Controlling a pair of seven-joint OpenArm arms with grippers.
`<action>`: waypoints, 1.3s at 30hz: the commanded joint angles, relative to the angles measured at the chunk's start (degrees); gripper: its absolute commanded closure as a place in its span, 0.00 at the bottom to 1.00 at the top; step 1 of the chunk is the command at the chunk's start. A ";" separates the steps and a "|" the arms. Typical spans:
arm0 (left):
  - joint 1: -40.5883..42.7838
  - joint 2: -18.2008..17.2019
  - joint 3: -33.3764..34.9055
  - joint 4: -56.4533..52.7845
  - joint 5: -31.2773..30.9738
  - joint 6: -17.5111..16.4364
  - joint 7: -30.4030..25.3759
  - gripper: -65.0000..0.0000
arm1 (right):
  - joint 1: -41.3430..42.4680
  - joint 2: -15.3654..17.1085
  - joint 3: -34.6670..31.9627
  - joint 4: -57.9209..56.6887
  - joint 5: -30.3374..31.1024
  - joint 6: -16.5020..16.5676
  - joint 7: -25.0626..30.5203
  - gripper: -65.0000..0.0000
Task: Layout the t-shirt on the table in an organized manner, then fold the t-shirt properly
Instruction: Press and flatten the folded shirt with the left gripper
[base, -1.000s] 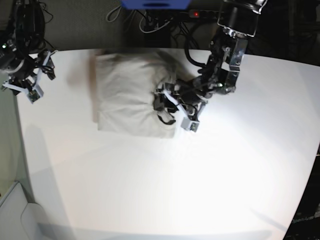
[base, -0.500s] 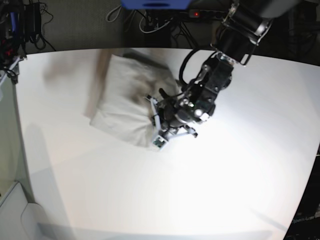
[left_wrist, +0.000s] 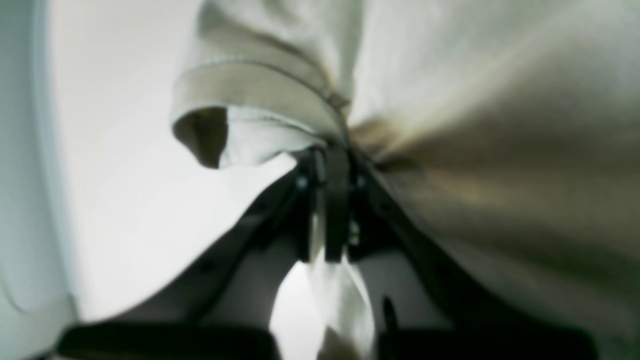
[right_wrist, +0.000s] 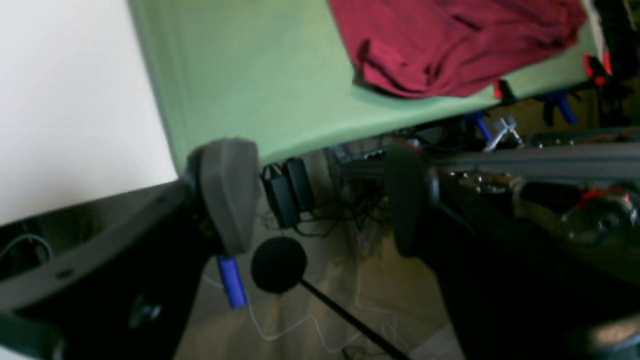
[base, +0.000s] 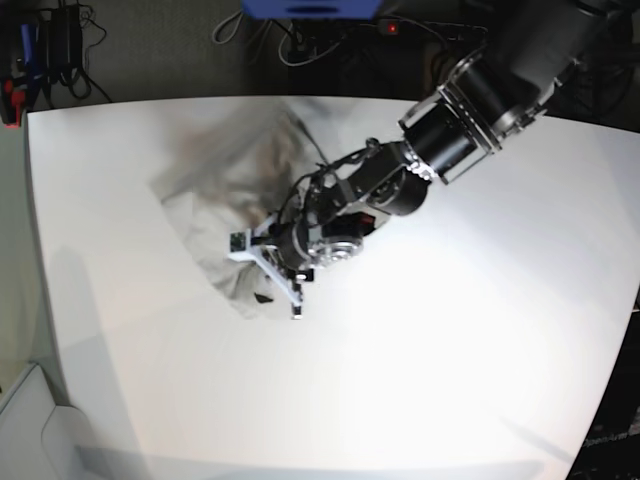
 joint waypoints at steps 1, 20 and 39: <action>0.05 0.48 0.34 -2.24 2.16 -4.22 1.33 0.99 | -0.90 0.95 0.84 0.68 -0.27 0.60 0.66 0.37; -6.01 9.89 -5.37 -2.15 25.72 -5.89 -9.93 1.00 | -2.66 -2.48 1.01 0.76 -0.27 0.60 0.22 0.37; -6.36 11.11 -10.12 -3.91 24.58 -5.36 -10.01 0.99 | -2.14 -2.48 -3.21 0.76 -0.18 0.60 0.66 0.37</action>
